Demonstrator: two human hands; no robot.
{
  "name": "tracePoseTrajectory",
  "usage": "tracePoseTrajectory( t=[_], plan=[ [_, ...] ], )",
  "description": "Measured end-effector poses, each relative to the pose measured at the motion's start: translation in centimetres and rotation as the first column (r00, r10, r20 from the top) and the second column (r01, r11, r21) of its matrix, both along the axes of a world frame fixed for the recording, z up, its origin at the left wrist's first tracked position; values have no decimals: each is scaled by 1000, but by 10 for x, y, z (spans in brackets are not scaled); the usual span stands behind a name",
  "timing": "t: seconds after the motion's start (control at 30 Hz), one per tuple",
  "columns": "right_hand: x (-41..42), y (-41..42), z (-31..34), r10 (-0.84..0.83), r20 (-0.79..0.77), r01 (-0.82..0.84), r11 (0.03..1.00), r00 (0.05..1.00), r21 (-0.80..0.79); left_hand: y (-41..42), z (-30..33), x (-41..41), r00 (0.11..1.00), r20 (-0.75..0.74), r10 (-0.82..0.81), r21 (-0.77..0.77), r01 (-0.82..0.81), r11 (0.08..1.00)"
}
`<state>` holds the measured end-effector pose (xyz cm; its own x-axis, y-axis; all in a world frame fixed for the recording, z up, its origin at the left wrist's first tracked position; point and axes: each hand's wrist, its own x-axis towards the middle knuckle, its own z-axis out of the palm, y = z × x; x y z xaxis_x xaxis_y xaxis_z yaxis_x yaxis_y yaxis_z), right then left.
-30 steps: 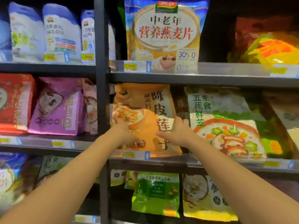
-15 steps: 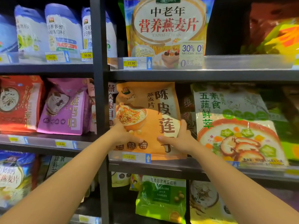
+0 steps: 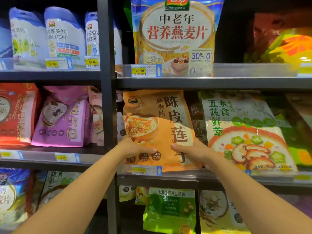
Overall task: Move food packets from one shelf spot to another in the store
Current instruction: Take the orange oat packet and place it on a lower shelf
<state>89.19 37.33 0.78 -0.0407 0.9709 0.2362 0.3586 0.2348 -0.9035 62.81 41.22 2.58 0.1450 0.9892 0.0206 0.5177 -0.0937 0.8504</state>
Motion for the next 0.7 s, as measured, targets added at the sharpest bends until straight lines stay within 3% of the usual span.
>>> tracePoseTrajectory(
  t=[0.1, 0.2, 0.4, 0.7],
  plan=[
    [-5, -3, 2, -68, 57, 62, 993, 996, 96, -4, -1, -1, 998, 62, 33, -14, -32, 999],
    [-9, -5, 12, -143, 131, 117, 974, 981, 192, -4, 2, -2, 989, 147, -35, 20, 33, 999],
    [-9, -18, 37, -253, 189, 213, 954, 949, 210, -13, 19, -3, 977, 185, -104, 14, 103, 995],
    [-2, -44, 45, -241, 16, 235, 959, 970, 159, -35, 57, -5, 994, 11, -108, 63, 107, 992]
  ],
)
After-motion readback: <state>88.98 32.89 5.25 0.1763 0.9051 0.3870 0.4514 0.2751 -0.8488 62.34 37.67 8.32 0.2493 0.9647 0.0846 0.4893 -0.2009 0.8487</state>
